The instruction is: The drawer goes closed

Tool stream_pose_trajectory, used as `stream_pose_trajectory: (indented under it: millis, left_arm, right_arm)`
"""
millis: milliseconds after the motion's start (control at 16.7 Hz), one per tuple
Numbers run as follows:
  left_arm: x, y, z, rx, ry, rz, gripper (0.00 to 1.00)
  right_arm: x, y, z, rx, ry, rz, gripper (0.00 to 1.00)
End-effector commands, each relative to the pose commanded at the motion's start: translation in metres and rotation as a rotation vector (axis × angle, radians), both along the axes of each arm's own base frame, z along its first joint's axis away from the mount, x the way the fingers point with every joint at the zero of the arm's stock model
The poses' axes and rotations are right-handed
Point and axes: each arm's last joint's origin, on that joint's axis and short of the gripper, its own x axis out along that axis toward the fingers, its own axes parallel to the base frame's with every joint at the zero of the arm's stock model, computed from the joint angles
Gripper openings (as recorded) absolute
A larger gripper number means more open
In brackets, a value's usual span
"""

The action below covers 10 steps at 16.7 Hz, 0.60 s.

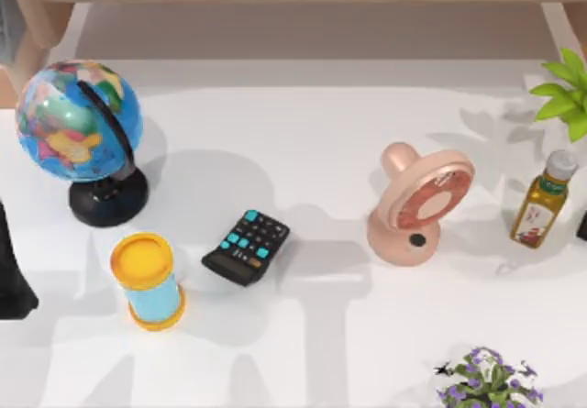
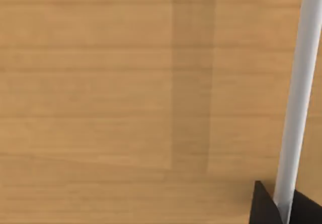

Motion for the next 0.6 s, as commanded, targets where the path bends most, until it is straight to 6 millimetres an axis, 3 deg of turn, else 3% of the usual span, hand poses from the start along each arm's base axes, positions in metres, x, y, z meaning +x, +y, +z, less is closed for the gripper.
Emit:
stream_pose_trajectory:
  millis: [240,600]
  left_arm:
    - [0.0,0.0,0.0,0.0,0.0,0.0,1.0]
    - [0.0,0.0,0.0,0.0,0.0,0.0,1.0]
  right_arm:
    - [0.032,0.001,0.001,0.001,-0.001,-0.001,0.0]
    - [0.037,0.0,-0.002,0.007,0.01,-0.002,0.0]
